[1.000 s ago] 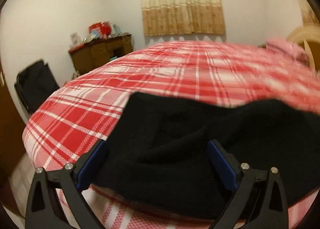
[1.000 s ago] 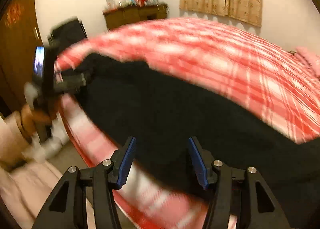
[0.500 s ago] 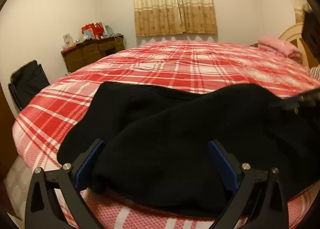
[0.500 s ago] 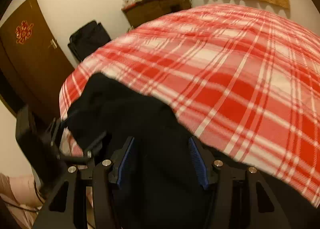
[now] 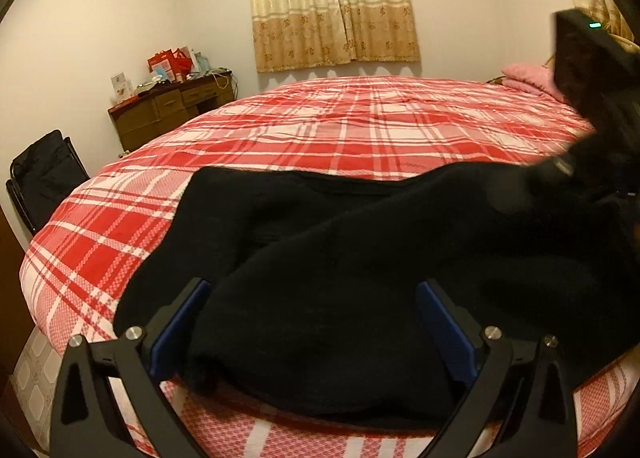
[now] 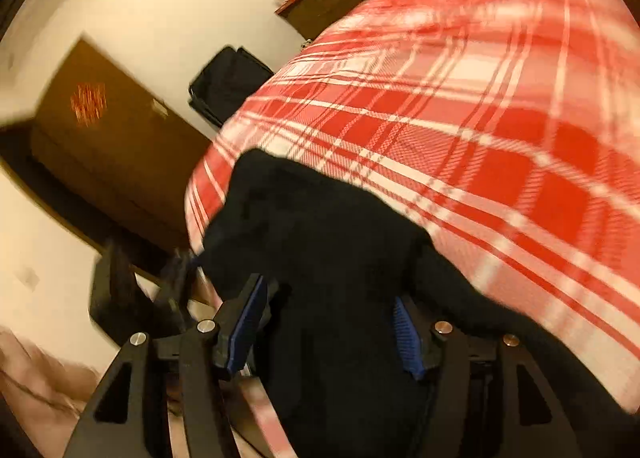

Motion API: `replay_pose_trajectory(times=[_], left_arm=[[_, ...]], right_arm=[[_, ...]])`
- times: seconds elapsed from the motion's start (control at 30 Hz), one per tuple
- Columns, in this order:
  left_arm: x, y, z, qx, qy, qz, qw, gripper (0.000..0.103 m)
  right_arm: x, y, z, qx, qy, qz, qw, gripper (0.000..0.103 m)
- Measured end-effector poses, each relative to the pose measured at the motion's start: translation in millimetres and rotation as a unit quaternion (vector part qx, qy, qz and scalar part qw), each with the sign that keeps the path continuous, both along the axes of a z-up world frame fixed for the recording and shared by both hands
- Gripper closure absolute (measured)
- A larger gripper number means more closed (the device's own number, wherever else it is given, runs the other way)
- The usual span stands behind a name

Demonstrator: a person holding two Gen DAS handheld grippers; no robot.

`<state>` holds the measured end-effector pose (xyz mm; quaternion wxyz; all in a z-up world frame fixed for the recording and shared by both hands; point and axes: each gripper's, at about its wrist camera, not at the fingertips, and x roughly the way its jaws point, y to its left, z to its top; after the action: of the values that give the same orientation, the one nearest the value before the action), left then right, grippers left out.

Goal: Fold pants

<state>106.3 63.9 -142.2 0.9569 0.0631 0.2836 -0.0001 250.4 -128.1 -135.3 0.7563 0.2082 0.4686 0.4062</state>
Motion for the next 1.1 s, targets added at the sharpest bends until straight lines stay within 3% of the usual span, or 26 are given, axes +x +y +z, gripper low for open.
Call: replay_pose_trajectory(times=[0.17, 0.37, 0.47, 0.67, 0.7, 0.73, 0.77, 0.8, 0.9, 0.97, 1.03, 1.1], left_arm=[[2.2, -0.7, -1.6, 0.0, 0.003, 0.0, 1.0, 0.0], [3.0, 0.9, -2.6, -0.002, 0.006, -0.002, 1.0, 0.0], [2.9, 0.8, -2.7, 0.001, 0.005, -0.004, 1.0, 0.0], [2.9, 1.3, -1.7, 0.004, 0.005, -0.01, 0.9999, 0.0], [2.8, 0.8, -1.7, 0.005, 0.005, -0.01, 0.9999, 0.0], [3.0, 0.6, -1.9, 0.005, 0.004, -0.01, 0.9999, 0.0], [2.6, 0.4, -2.3, 0.007, 0.003, -0.011, 0.9999, 0.0], [2.6, 0.2, -2.4, 0.007, 0.002, -0.01, 0.9999, 0.0], [4.1, -0.6, -1.8, 0.01, 0.0, -0.009, 0.9999, 0.0], [3.7, -1.2, -2.0, 0.009, 0.0, -0.009, 0.9999, 0.0], [3.7, -1.5, -1.9, 0.01, -0.001, -0.009, 0.9999, 0.0], [3.7, -1.9, -1.5, 0.012, 0.0, -0.01, 0.9999, 0.0]], right_arm=[[26.2, -13.2, 3.0, 0.06, 0.035, -0.012, 0.998, 0.042], [58.4, -60.3, -3.5, 0.134, 0.125, -0.035, 0.982, 0.044], [61.3, -72.2, -10.8, 0.152, 0.148, -0.04, 0.976, 0.055], [58.7, -78.2, 4.3, 0.057, 0.105, -0.026, 0.992, 0.059], [56.1, -81.2, 9.3, 0.021, 0.085, -0.036, 0.996, 0.059], [50.3, -88.1, 25.1, -0.072, 0.028, -0.083, 0.994, 0.057], [45.9, -95.4, 33.0, -0.116, -0.003, -0.115, 0.987, 0.057], [41.7, -102.3, 39.1, -0.128, -0.015, -0.135, 0.982, 0.057], [18.0, -105.7, 53.9, -0.096, -0.037, -0.139, 0.985, 0.057], [-2.6, -82.1, 59.0, -0.127, -0.07, -0.116, 0.983, 0.057], [-13.2, -61.5, 51.9, -0.146, -0.077, -0.093, 0.982, 0.057], [-11.9, -46.2, 31.9, -0.171, -0.056, -0.082, 0.98, 0.057]])
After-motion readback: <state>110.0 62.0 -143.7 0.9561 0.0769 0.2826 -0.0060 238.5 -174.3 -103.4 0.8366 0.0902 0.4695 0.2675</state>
